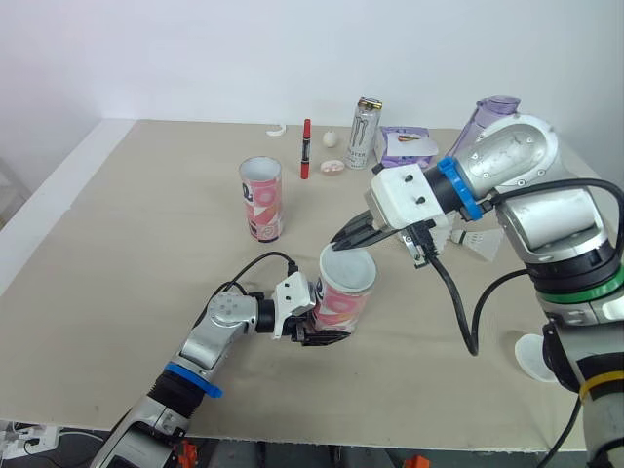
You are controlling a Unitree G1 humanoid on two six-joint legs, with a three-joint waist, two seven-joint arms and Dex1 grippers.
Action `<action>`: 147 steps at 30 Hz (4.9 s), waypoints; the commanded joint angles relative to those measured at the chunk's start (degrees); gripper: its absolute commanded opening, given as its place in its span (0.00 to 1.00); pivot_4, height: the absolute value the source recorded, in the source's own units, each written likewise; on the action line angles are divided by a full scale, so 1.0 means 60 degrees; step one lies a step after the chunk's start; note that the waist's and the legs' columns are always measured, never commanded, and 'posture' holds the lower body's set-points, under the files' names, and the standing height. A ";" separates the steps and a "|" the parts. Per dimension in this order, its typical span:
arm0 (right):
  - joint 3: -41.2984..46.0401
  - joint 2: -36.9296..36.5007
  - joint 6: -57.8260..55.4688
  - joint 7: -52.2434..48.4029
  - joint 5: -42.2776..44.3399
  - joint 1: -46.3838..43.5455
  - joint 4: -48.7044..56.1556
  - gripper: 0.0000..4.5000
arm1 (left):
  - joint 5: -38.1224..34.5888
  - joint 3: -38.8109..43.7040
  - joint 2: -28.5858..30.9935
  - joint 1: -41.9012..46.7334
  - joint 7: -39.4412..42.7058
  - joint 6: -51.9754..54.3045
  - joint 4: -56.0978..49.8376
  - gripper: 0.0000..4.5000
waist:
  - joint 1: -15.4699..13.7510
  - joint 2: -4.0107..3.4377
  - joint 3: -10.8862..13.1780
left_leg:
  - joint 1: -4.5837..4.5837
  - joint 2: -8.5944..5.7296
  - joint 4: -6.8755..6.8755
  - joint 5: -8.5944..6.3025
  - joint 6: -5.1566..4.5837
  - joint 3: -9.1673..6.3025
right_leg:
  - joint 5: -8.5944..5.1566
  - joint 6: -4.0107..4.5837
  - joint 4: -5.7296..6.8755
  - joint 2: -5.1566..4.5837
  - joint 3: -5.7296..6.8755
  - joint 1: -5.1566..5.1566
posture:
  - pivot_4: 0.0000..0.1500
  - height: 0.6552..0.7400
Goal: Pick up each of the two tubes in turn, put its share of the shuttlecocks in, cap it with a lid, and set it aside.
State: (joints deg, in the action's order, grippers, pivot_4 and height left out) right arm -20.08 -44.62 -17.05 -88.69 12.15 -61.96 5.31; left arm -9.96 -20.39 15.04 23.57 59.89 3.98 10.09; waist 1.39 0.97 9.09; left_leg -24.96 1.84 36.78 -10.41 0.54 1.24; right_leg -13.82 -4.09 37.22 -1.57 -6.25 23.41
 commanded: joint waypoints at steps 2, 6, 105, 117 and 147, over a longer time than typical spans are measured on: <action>0.0228 -0.0276 -0.0068 -0.0416 0.0050 -0.0367 0.0176 0.01 | 0.0222 0.0012 0.0200 -0.0097 -0.0116 0.0282 0.0262 0.77 | 0.0001 0.0000 0.0000 | 0.0000 0.0000 0.0000 0.0000 0.0000 0.0001 | 0.0017 0.0029 0.0000 0.0000 0.0000 0.0000 | 1.00 1.00; 0.0105 -0.0284 -0.0005 -0.0483 -0.0012 -0.0330 0.0201 0.01 | 0.0224 0.0016 0.0195 -0.0091 -0.0130 0.0309 0.0256 0.77 | 0.0003 0.0000 0.0000 | 0.0000 0.0000 0.0000 0.0000 0.0000 0.0001 | 0.0021 0.0037 0.0000 0.0000 0.0000 0.0001 | 1.00 1.00; -0.0182 -0.0723 -0.2052 0.0430 0.0358 0.1602 0.1146 0.02 | 0.0159 0.0141 0.0208 -0.0297 -0.0504 0.0700 -0.0046 0.77 | 0.0059 0.0051 -0.0025 | 0.0055 0.0007 -0.0030 -0.0002 0.0003 -0.0007 | -0.0018 0.0009 -0.0005 0.0004 0.0007 -0.0007 | 1.00 1.00; -0.0503 0.0056 -0.2733 0.0936 0.0114 0.1072 0.0275 0.02 | 0.0153 0.0128 0.0144 -0.0369 -0.0605 0.0697 -0.0084 0.77 | 0.0205 0.0092 -0.0062 | 0.0110 0.0032 -0.0042 -0.0004 0.0007 0.0031 | -0.0003 0.0036 -0.0005 -0.0019 0.0012 -0.0015 | 1.00 1.00; 0.5500 -0.0925 -0.4400 0.1792 0.3692 0.4146 0.0685 0.08 | -0.0030 0.0146 0.0421 -0.0188 -0.0114 0.0507 -0.0448 0.77 | 0.0163 0.0136 -0.0043 | -0.0004 -0.0003 -0.0074 -0.0013 0.0008 0.0016 | -0.0013 0.0062 -0.0040 -0.0098 0.0118 0.0014 | 1.00 1.00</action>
State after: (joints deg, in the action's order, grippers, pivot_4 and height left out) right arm 9.84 -49.91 -45.30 -78.98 33.48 -40.10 6.89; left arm -10.27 -20.17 16.78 22.36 59.08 6.45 6.72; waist 2.37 1.79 8.83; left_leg -24.99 1.82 36.34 -10.49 0.59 1.31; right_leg -13.90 -3.72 36.98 -2.15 -5.54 23.49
